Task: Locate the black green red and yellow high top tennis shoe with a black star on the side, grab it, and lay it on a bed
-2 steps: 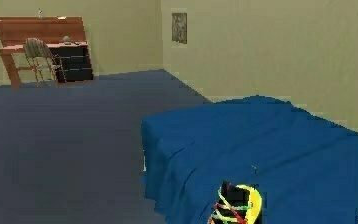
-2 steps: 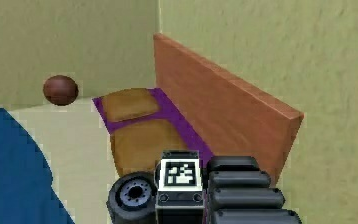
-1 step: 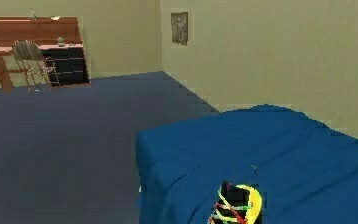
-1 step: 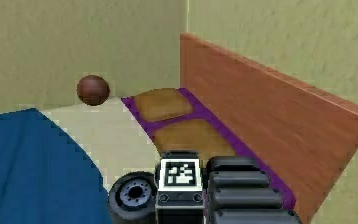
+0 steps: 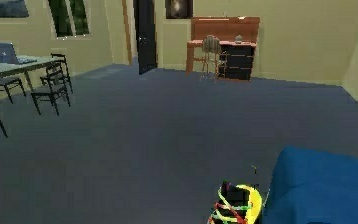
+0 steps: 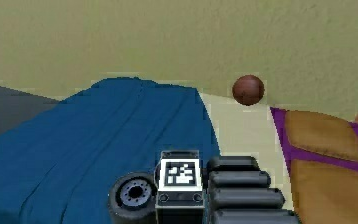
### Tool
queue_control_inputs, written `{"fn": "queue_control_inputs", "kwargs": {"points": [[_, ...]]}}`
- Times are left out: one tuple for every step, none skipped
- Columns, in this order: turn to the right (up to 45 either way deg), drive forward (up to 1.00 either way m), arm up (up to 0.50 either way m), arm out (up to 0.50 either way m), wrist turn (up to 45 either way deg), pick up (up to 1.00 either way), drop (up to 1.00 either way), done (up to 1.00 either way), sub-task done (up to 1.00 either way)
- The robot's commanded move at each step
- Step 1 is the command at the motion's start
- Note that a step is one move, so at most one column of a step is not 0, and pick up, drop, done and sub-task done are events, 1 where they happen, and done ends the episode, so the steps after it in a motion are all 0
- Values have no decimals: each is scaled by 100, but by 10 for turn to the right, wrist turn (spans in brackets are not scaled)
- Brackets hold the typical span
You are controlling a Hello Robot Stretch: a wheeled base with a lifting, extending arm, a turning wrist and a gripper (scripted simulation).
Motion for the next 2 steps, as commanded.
{"fn": "queue_control_inputs", "kwargs": {"points": [[-60,0,0,0,0,0,0,0,0],[0,0,0,48,0,0,0,0,0]]}}
